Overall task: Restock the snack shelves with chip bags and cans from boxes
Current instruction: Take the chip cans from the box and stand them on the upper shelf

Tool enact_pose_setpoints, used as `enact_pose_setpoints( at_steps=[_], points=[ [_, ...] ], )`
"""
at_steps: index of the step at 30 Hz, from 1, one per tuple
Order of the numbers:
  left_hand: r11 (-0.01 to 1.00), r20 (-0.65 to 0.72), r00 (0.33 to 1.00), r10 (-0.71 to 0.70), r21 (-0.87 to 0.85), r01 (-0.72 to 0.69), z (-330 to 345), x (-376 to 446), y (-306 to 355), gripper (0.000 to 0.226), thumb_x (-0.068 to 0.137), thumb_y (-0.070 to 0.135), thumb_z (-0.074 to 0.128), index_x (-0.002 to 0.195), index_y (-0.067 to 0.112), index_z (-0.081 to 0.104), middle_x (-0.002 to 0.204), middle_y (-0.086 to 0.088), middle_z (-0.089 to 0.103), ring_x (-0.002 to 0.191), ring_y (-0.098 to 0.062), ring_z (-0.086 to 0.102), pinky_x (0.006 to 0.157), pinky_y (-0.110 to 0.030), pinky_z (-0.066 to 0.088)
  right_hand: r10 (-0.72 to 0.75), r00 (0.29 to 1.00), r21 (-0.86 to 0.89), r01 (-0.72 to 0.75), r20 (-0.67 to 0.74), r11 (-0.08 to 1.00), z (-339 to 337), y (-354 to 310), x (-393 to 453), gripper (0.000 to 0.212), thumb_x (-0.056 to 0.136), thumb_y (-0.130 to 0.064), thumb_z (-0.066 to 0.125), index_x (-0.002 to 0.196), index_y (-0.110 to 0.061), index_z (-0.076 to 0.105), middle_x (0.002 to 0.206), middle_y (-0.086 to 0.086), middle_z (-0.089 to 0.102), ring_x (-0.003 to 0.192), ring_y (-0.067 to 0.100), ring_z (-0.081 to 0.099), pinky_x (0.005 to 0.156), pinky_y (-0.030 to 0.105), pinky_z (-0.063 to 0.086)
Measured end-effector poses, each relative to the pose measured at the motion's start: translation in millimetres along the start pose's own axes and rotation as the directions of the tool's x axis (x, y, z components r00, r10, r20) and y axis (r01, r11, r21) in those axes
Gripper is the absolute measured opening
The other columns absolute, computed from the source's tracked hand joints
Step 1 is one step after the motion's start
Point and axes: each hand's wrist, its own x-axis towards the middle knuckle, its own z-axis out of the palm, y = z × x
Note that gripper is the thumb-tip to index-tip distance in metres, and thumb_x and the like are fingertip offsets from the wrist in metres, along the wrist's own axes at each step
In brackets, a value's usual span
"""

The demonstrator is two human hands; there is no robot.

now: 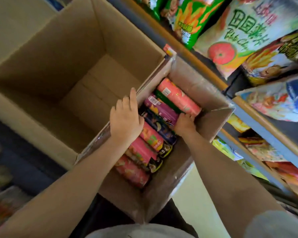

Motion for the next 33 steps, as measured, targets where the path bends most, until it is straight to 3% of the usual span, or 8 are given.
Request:
enact_pose_setpoints(
  at_steps=[6,10,15,19,22,25,29,33],
  points=[
    [0.998,-0.021,0.999,0.025,-0.056,-0.026,2.1,2.8,-2.1,0.086,0.083,0.037,0.066,0.153,0.004,0.028,0.123,-0.015,0.058,0.107,-0.03,0.058,0.08,-0.039,0.049,0.053,0.976,0.27,-0.11,0.211,0.957,8.6,-5.9,-14.2,0.095,0.072,-0.029,0.086,0.143,-0.002,0.03,0.138,0.015,0.051,0.125,0.031,0.053,0.101,0.033,0.048],
    [0.987,-0.085,0.986,0.146,-0.062,-0.151,8.0,-3.7,-10.1,0.095,0.079,0.036,0.073,0.155,0.006,0.024,0.158,-0.02,0.031,0.147,-0.037,0.026,0.119,-0.051,0.023,-0.049,0.994,0.389,0.009,0.094,0.921,-18.5,3.2,-42.8,0.077,0.07,-0.034,0.083,0.128,-0.01,0.038,0.124,0.015,0.057,0.101,0.03,0.06,0.072,0.03,0.042],
    [0.934,-0.093,0.954,0.284,-0.196,-0.297,7.9,-12.3,19.7,0.095,0.073,0.041,0.075,0.153,0.012,0.032,0.159,-0.014,0.032,0.15,-0.034,0.022,0.121,-0.06,0.006,-0.266,0.964,0.511,0.241,-0.024,0.825,-70.9,22.5,-83.4,0.08,0.074,-0.038,0.086,0.139,-0.026,0.041,0.128,-0.008,0.046,0.115,0.01,0.045,0.09,0.027,0.036],
    [0.848,0.131,0.895,0.426,-0.403,-0.345,11.8,-6.3,27.4,0.104,0.067,0.053,0.074,0.154,0.022,0.027,0.152,-0.002,0.043,0.143,-0.024,0.036,0.121,-0.047,0.02,-0.293,0.955,0.667,0.239,-0.032,0.706,-87.2,20.0,-94.5,0.065,0.076,-0.032,0.085,0.131,-0.031,0.049,0.127,-0.011,0.053,0.117,0.01,0.052,0.09,0.026,0.042],
    [0.822,0.371,0.848,0.379,-0.555,-0.125,12.7,-9.9,19.9,0.104,0.065,0.06,0.078,0.151,0.035,0.025,0.139,0.007,0.053,0.126,-0.016,0.053,0.098,-0.037,0.047,-0.287,0.958,0.749,0.189,0.002,0.635,-84.4,14.9,-95.0,0.057,0.075,-0.033,0.085,0.123,-0.034,0.054,0.118,-0.013,0.056,0.112,0.006,0.056,0.082,0.02,0.045],
    [0.789,0.444,0.864,0.235,-0.606,0.097,14.5,-27.1,5.9,0.08,0.067,0.051,0.083,0.135,0.036,0.043,0.109,0.015,0.066,0.102,-0.013,0.064,0.078,-0.03,0.049,-0.288,0.957,0.833,0.13,0.037,0.538,-68.0,4.7,-95.3,0.064,0.067,-0.044,0.087,0.123,-0.04,0.056,0.118,-0.003,0.059,0.112,0.016,0.061,0.092,0.034,0.053],
    [0.611,0.561,0.827,0.033,-0.666,0.428,24.7,-57.3,-15.9,0.066,0.069,0.038,0.087,0.124,0.035,0.052,0.098,0.018,0.066,0.094,-0.01,0.066,0.081,-0.032,0.054,-0.189,0.98,0.908,0.023,0.062,0.419,-22.1,-20.9,-93.6,0.048,0.085,-0.03,0.079,0.126,-0.021,0.056,0.101,0.0,0.064,0.091,0.014,0.064,0.081,0.034,0.053],
    [0.549,0.663,0.731,-0.165,-0.554,0.626,37.1,-77.3,-38.9,0.069,0.057,0.058,0.082,0.114,0.034,0.051,0.102,0.009,0.066,0.097,-0.019,0.066,0.09,-0.04,0.055,0.001,0.995,0.73,-0.075,0.101,0.679,32.6,-29.8,-73.7,0.031,0.091,-0.032,0.069,0.113,-0.016,0.054,0.101,-0.001,0.059,0.091,0.019,0.057,0.075,0.028,0.043]
  ],
)
